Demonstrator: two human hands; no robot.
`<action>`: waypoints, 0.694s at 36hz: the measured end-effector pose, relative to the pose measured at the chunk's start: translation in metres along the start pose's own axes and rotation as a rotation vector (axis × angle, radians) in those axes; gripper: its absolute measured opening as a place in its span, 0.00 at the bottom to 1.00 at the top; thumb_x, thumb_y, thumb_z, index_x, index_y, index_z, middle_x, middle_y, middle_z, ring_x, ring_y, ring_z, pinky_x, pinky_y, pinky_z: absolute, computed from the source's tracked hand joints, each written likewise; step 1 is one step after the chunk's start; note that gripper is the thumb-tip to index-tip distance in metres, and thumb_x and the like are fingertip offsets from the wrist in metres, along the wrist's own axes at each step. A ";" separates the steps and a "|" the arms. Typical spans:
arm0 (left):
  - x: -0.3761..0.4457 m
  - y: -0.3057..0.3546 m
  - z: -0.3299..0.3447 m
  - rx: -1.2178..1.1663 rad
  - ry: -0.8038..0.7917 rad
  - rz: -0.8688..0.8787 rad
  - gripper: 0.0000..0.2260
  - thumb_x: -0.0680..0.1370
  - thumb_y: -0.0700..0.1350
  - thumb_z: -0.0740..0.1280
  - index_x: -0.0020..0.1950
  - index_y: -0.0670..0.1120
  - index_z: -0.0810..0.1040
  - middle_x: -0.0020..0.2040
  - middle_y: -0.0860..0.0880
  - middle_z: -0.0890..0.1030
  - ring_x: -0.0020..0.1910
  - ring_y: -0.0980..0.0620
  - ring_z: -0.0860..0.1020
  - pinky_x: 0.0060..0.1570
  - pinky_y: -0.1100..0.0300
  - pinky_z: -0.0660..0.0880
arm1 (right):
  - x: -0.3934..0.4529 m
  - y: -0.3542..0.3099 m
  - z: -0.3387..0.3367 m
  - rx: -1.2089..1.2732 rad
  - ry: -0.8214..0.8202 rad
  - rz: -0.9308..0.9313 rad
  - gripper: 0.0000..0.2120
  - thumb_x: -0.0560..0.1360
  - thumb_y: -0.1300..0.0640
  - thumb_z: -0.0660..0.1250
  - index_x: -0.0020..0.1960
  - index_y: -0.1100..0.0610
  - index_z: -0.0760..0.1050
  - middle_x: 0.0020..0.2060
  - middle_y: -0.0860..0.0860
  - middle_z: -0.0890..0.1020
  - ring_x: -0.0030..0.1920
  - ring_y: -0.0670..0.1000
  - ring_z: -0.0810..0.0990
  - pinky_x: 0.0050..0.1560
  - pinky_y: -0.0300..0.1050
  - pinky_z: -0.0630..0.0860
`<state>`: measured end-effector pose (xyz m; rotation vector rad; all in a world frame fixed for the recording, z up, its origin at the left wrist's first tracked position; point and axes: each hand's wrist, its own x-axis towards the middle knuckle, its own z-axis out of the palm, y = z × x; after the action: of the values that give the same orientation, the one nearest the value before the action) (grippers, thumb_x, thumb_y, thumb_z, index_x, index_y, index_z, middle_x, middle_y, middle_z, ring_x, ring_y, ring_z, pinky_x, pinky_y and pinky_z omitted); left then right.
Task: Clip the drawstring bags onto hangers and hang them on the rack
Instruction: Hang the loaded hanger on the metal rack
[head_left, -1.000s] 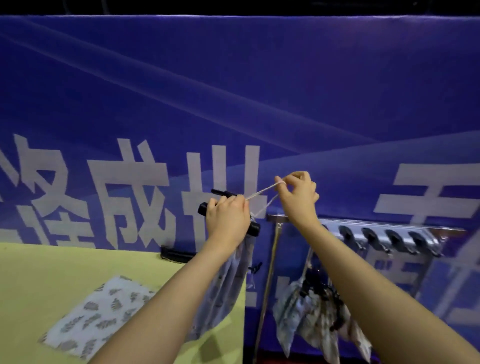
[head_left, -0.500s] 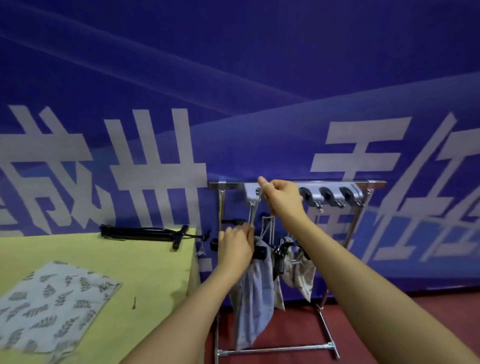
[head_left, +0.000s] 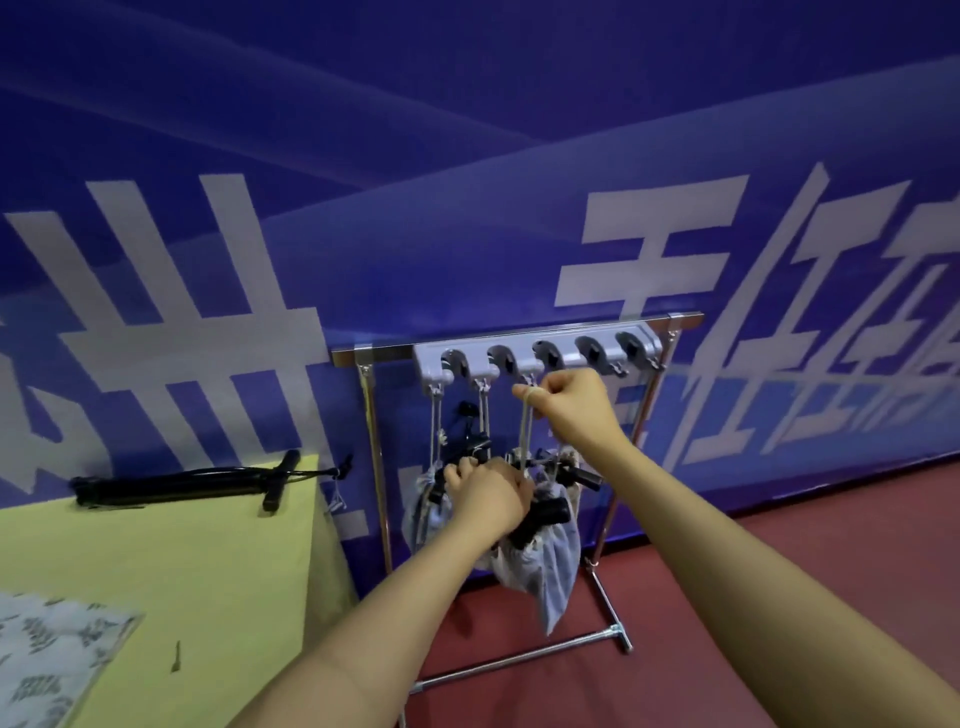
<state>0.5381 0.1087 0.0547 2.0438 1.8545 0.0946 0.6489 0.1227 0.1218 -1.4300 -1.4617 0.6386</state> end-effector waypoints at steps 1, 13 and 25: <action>0.005 0.007 0.003 0.012 -0.062 0.008 0.18 0.81 0.55 0.53 0.52 0.48 0.80 0.58 0.45 0.78 0.65 0.43 0.66 0.64 0.49 0.57 | 0.002 0.008 -0.005 -0.009 0.010 0.017 0.21 0.73 0.56 0.72 0.26 0.62 0.68 0.16 0.52 0.66 0.21 0.50 0.66 0.40 0.49 0.77; 0.047 0.087 0.053 0.154 0.035 0.226 0.16 0.81 0.53 0.54 0.56 0.48 0.78 0.65 0.50 0.75 0.77 0.44 0.44 0.72 0.43 0.38 | 0.034 0.087 -0.082 -0.016 -0.097 0.038 0.15 0.74 0.59 0.71 0.33 0.64 0.71 0.23 0.58 0.67 0.21 0.48 0.68 0.32 0.26 0.71; 0.084 0.187 0.076 -0.668 0.229 -0.028 0.09 0.79 0.41 0.60 0.43 0.43 0.77 0.38 0.44 0.83 0.32 0.51 0.78 0.39 0.53 0.77 | 0.078 0.184 -0.164 -0.310 -0.406 0.130 0.11 0.74 0.58 0.70 0.36 0.60 0.72 0.27 0.52 0.75 0.28 0.49 0.74 0.29 0.37 0.69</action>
<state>0.7488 0.1613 0.0271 1.5795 1.6619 0.8490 0.8871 0.1892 0.0480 -1.7151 -1.8565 0.8481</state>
